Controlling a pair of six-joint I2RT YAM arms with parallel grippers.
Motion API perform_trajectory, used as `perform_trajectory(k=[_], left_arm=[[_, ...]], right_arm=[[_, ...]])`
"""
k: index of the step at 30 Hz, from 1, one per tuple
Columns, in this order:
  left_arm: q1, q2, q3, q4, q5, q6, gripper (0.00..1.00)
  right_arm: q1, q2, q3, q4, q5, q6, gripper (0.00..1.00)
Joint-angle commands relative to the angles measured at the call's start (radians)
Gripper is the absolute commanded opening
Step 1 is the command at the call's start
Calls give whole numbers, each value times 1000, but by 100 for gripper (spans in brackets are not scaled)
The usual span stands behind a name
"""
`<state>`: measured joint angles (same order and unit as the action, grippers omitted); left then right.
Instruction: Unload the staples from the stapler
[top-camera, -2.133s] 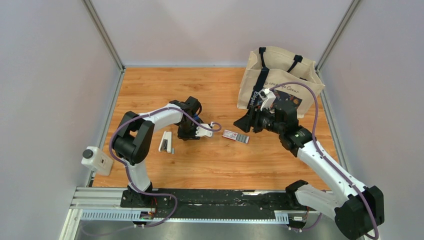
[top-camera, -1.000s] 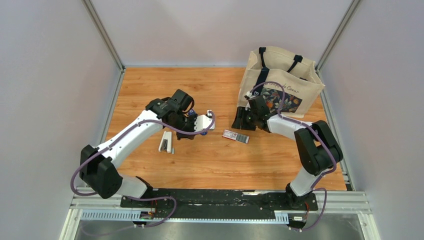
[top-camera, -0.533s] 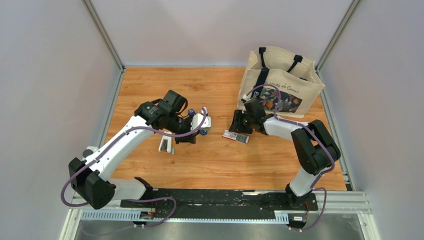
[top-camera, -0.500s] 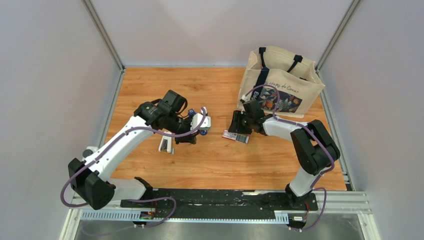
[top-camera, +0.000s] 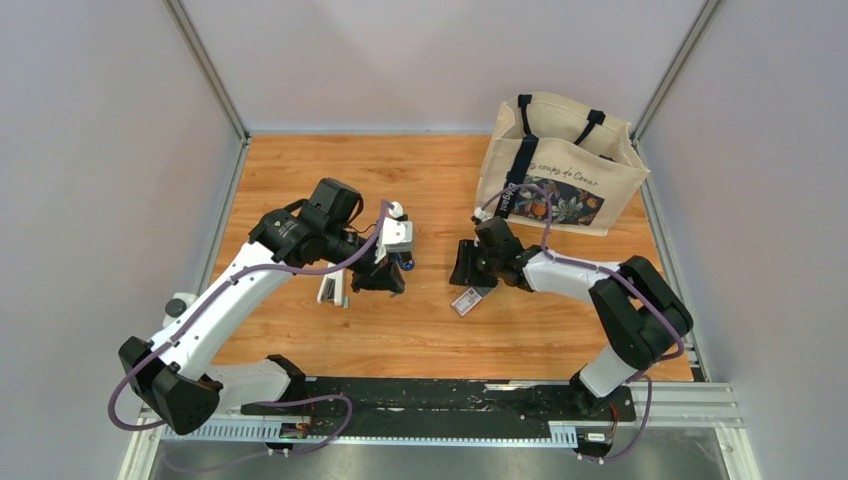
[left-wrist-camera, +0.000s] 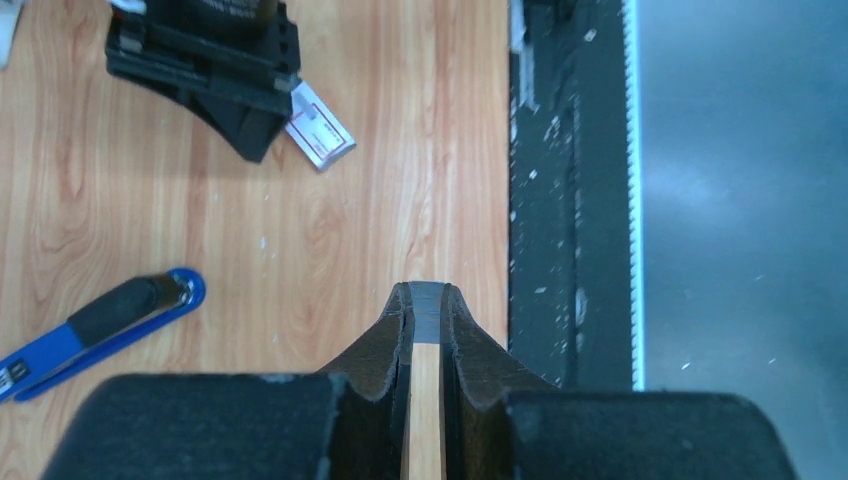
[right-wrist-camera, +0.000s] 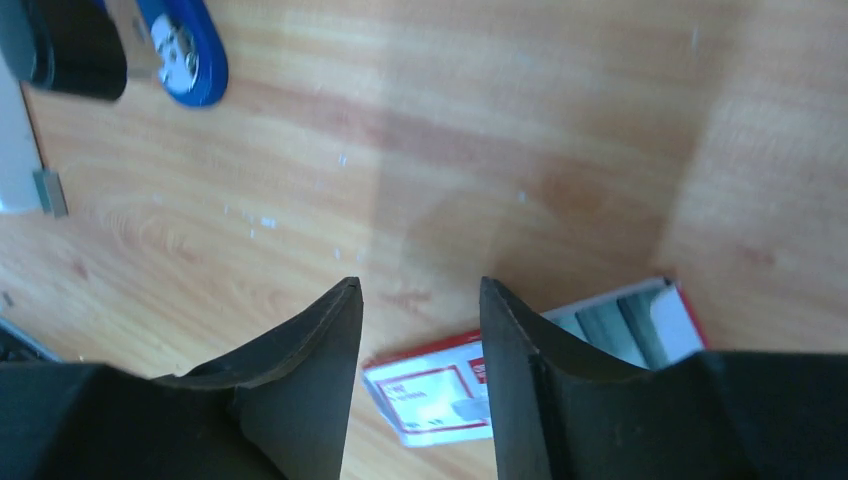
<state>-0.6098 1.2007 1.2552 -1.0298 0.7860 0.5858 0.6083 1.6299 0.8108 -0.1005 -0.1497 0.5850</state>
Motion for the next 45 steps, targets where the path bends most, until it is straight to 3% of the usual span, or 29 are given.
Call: perform_trajectory(k=[1,4,8,10,12,13,14,16,18,30,45], left_arm=[[1,-35,-4,137,192,-150,10],[30,-27,-19,268,317,-327,10],[65,-15,-97,696,421,-791,10],[70,-9,-122,919,433,-935,10],[76,-1,-183,1118,427,-1185,11],[81,0,-207,1333,421,-1275,11],[82,3,-259,1443,414,-1452,11],[96,14,-305,1734,375,-1610,12],[104,20,-353,1855,349,-1765,12],[107,17,-376,1834,320,-1735,13],[110,10,-384,1777,329,-1670,14]], right_arm=[[15,-154,-36,-12,25,9,54],[15,-350,-51,27,-28,-31,64],[15,-591,-68,67,-148,-82,67],[15,-660,-50,52,-243,-88,66],[15,-685,-32,48,-325,-80,65],[15,-700,-30,62,-350,-70,63],[13,-709,-32,76,-372,-59,62],[15,-722,-42,141,-430,-22,60],[15,-740,-45,169,-461,-4,59],[30,-745,27,222,-507,33,56],[84,-625,120,295,-514,52,51]])
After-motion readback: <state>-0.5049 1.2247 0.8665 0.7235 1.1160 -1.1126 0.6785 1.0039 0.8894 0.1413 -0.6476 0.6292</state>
